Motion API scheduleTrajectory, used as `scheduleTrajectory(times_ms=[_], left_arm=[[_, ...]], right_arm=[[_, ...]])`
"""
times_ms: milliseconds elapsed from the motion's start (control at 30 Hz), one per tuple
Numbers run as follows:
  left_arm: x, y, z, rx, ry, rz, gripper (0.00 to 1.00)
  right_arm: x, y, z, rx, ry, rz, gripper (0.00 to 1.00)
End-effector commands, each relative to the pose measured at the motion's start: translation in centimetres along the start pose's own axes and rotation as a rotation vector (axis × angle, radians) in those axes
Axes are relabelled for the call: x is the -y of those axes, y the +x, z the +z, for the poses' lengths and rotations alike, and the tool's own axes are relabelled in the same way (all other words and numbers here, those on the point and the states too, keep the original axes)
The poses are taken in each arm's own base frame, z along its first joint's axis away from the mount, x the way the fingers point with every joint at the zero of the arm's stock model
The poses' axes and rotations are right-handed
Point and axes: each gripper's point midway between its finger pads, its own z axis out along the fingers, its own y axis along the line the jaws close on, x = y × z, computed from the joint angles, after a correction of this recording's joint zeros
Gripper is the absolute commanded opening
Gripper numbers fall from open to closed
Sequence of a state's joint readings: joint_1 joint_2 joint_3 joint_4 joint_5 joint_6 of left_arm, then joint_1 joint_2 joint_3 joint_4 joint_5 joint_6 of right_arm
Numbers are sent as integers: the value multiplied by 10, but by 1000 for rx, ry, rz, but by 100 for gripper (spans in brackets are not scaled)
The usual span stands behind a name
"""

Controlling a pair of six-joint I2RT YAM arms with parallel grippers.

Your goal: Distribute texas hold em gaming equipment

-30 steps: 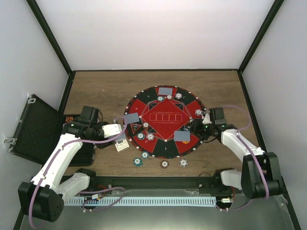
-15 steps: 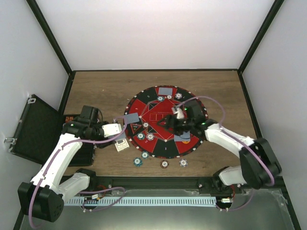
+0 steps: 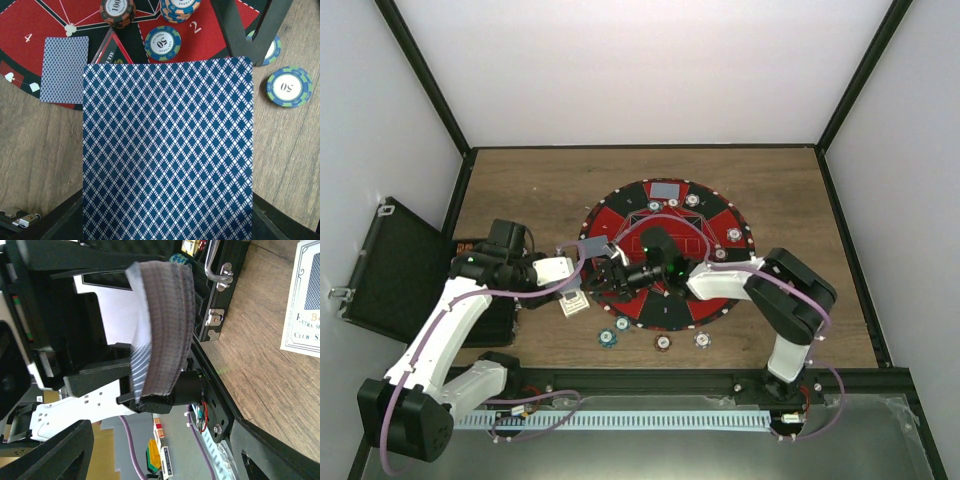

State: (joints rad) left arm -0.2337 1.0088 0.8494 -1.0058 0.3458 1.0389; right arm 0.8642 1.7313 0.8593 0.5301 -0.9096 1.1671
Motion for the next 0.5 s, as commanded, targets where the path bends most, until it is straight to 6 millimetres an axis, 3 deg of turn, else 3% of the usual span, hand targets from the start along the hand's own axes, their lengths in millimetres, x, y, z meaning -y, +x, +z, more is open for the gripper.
scheduleTrajectory(times_ms=[0,467], left_arm=[[-4,-12,-9,44,-12,9,25],[-3,-10,-8,37,-11,13,25]], right_arm=[[-20,-4,17,-33,-89,-28,77],[-3,-20,47,-92,-118,7,73]])
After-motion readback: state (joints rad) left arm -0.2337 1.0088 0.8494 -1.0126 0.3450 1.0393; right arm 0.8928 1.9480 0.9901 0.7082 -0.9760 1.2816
